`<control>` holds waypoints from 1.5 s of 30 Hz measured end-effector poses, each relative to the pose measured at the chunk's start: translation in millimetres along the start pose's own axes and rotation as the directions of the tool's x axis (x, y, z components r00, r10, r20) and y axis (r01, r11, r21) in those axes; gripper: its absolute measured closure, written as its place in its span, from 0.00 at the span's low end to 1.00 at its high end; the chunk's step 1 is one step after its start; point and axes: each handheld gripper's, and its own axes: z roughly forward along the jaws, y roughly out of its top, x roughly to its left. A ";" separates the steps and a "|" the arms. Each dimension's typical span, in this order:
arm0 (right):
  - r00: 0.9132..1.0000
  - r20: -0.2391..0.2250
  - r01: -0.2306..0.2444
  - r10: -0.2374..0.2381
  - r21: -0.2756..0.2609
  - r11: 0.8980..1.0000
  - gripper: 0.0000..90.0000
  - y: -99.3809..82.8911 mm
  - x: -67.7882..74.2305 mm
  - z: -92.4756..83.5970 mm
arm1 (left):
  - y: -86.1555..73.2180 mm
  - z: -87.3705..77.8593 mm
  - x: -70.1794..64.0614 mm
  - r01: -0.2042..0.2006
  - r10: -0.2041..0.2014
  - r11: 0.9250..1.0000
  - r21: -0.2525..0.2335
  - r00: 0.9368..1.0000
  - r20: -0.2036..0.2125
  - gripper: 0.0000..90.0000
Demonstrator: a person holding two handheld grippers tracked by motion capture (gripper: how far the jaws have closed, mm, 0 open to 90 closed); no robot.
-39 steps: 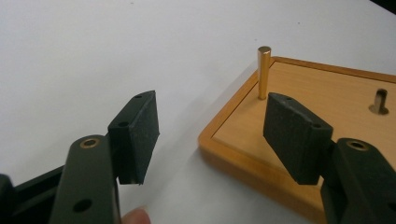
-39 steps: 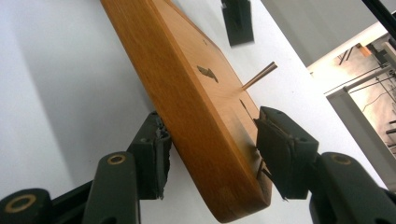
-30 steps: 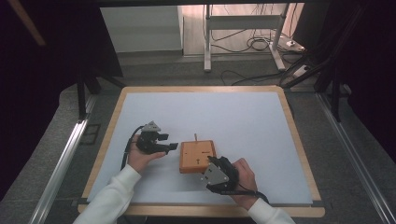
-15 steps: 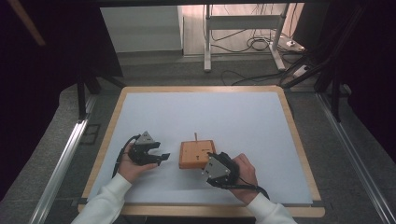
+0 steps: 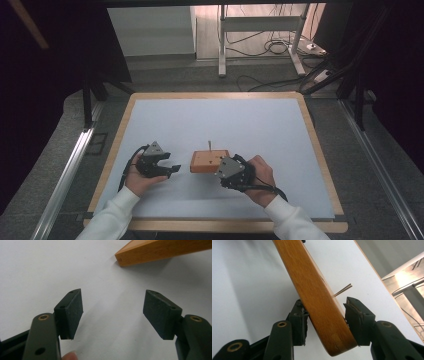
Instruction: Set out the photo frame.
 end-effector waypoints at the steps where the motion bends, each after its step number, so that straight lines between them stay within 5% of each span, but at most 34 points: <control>1: 1.000 -0.007 -0.004 0.004 0.005 1.000 0.60 0.9 -1.6 -0.1 | -0.1 0.3 -0.1 0.001 -0.001 1.000 0.001 1.000 0.001 0.35; 24: 0.995 -0.096 -0.003 0.005 0.015 1.000 0.68 22.9 -31.4 8.1 | -1.5 3.1 1.4 -0.002 0.001 1.000 0.020 1.000 0.013 0.35; 39: 0.997 -0.081 -0.006 0.008 0.015 1.000 0.75 38.1 -43.9 16.4 | -2.7 3.9 3.1 0.005 -0.005 1.000 0.019 1.000 0.009 0.35; 45: 0.996 -0.070 -0.047 0.047 -0.002 0.999 0.77 42.0 -53.3 19.6 | -2.6 3.3 3.6 0.002 -0.002 1.000 0.021 1.000 0.008 0.35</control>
